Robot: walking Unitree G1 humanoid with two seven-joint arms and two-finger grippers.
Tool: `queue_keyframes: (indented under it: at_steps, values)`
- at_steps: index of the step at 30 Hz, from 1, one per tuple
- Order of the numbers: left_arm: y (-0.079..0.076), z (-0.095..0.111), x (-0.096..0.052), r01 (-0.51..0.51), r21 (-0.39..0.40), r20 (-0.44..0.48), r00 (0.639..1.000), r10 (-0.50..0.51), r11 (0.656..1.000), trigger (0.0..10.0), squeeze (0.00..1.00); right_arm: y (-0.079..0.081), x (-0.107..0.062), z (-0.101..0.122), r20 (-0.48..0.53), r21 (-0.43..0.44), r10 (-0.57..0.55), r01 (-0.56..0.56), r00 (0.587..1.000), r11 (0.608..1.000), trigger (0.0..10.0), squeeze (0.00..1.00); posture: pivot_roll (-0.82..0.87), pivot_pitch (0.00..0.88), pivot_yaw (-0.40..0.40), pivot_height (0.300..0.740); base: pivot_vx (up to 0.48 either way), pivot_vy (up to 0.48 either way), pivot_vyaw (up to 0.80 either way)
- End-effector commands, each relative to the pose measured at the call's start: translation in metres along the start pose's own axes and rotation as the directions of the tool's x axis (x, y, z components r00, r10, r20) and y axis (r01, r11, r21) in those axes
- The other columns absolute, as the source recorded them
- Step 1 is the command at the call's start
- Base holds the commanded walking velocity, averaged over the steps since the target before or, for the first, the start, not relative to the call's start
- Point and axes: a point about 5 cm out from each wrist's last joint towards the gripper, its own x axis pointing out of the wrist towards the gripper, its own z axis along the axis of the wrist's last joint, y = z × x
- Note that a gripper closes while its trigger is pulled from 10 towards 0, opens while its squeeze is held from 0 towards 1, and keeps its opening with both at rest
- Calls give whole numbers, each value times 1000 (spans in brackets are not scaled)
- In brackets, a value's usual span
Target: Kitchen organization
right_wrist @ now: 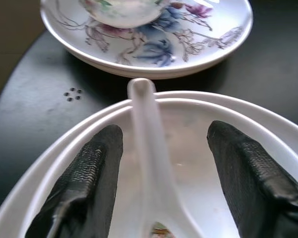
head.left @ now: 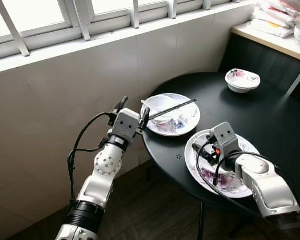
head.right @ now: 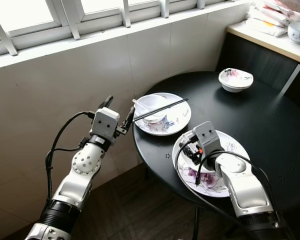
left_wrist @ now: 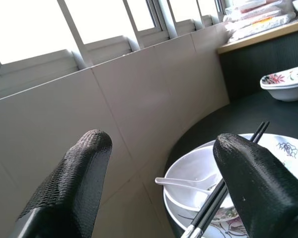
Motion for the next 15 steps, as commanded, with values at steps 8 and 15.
queue_keyframes:
  at_steps: [8,15]
  values:
    - [3,1,1,-10,-3,4,1000,10,1000,10000,0,-16,2,-3,-29,63,-9,11,1000,998,10000,0,-151,0,7,740,0,0,0]
    - [2,0,2,-2,1,-3,1000,2,1000,10000,0,-11,5,-17,-72,112,31,-22,997,993,10000,0,-152,0,10,740,0,0,0]
